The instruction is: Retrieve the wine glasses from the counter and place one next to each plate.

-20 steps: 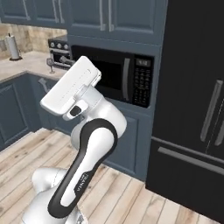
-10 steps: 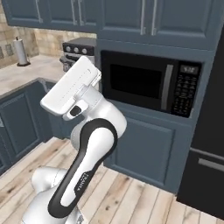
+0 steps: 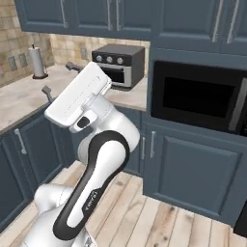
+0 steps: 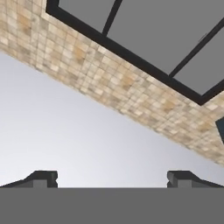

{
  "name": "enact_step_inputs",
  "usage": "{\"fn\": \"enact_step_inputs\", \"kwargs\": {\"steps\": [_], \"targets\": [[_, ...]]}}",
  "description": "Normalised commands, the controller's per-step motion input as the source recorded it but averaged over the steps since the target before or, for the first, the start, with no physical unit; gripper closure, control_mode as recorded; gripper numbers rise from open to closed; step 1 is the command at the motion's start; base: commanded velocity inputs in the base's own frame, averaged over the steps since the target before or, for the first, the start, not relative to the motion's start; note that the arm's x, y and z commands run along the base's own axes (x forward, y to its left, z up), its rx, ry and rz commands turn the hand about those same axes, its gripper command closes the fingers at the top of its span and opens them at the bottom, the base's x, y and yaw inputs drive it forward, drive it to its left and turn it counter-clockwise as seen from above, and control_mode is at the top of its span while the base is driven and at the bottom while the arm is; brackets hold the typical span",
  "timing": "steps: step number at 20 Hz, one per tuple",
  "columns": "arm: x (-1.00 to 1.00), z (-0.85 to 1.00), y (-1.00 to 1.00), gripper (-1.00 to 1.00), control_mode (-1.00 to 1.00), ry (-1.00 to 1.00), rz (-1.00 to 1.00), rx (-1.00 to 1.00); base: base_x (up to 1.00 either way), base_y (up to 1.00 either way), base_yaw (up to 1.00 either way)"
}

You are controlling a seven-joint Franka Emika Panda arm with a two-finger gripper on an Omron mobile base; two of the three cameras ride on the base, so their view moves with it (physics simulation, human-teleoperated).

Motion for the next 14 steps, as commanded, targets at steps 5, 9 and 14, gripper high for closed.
{"fn": "enact_step_inputs", "kwargs": {"steps": [5,9,14], "targets": [[0.00,0.00,0.00,-1.00,1.00,0.00,0.00,0.00,0.69,0.93,-0.28],[0.00,0.00,0.00,-1.00,1.00,0.00,0.00,0.00,0.79,0.61,-0.43],[0.00,0.00,0.00,-1.00,1.00,0.00,0.00,0.00,0.27,0.73,-0.49]]}}
